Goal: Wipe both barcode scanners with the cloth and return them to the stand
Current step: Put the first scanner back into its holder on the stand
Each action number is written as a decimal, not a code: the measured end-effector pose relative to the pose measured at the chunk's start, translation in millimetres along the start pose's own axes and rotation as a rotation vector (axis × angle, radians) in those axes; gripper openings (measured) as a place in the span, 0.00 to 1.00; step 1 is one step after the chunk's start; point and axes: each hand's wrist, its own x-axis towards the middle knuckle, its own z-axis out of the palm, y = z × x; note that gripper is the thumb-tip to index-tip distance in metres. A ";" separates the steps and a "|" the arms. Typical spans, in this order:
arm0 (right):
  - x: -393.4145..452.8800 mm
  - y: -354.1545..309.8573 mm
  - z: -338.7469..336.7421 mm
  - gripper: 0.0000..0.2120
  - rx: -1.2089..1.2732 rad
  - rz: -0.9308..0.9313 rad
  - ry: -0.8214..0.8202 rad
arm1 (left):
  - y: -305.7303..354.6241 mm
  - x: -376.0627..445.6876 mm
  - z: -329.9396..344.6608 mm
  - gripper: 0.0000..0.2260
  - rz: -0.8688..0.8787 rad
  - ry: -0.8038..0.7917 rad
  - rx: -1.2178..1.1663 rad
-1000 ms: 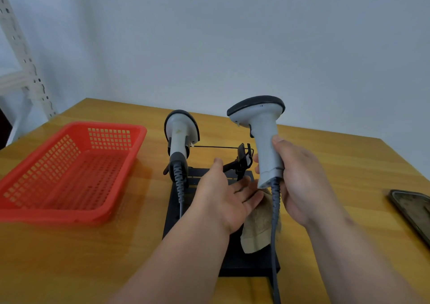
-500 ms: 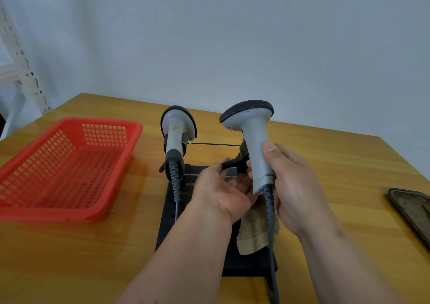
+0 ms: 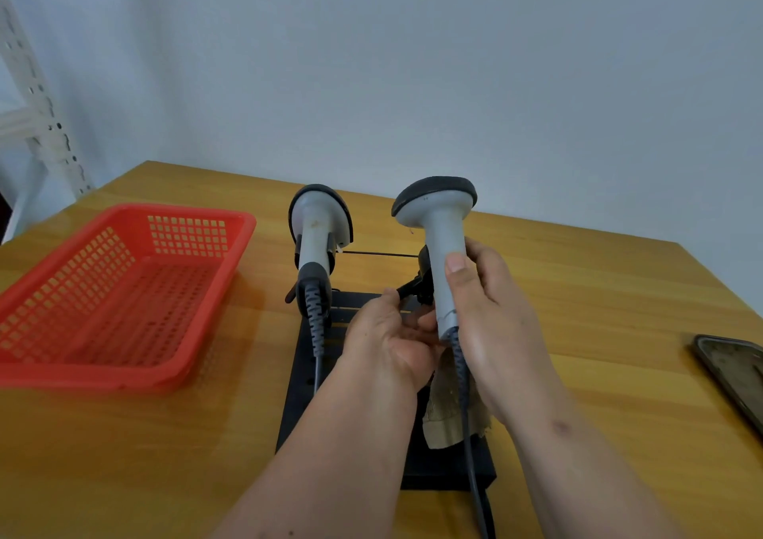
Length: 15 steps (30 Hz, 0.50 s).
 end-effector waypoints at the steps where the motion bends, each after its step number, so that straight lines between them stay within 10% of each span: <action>1: 1.0 -0.3 -0.1 0.14 0.008 0.010 0.004 | 0.2 0.3 -0.5 0.18 0.005 0.000 0.011; 15: 11.2 -8.8 4.4 0.22 0.011 0.121 -0.044 | -0.3 8.3 -2.5 0.15 0.030 -0.026 0.000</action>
